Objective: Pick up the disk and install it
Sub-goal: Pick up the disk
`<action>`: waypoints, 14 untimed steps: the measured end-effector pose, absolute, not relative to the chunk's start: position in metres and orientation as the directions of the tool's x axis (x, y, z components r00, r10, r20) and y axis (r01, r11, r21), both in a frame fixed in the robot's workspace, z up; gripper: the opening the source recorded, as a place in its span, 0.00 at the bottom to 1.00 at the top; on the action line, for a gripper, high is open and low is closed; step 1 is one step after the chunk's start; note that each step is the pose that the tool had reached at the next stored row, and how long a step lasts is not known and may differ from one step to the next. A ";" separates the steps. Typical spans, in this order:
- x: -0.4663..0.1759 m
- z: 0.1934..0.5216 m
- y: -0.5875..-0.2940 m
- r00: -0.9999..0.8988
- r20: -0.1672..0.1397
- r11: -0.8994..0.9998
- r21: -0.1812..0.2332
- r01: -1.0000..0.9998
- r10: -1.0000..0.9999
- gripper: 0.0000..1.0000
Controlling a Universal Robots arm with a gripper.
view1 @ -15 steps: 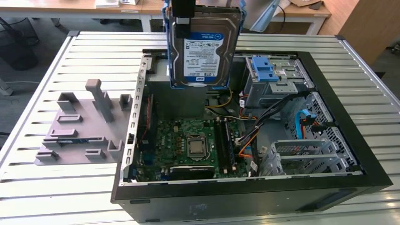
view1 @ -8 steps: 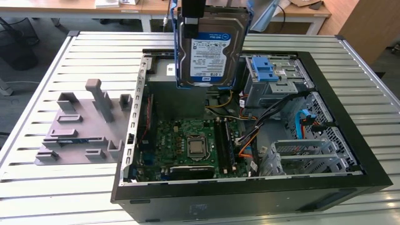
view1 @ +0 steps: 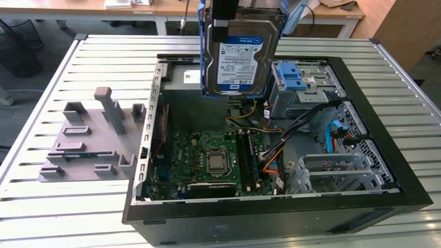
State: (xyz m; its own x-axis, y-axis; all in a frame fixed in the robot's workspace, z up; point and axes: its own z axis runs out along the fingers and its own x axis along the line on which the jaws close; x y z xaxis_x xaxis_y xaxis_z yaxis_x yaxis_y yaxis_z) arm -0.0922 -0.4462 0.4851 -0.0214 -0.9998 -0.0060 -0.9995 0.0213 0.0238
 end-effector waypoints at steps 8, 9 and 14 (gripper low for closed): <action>-0.085 0.485 -0.446 -0.022 -0.006 0.021 0.024 -0.999 -1.000 0.36; -0.085 0.485 -0.446 -0.021 -0.006 0.021 0.024 -0.999 -1.000 0.36; -0.085 0.485 -0.446 -0.021 -0.006 0.021 0.024 -0.999 -1.000 0.36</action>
State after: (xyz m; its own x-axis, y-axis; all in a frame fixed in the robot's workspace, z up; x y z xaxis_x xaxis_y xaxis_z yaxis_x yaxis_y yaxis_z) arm -0.0846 -0.4462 0.4851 -0.0214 -0.9998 -0.0060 -0.9995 0.0213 0.0240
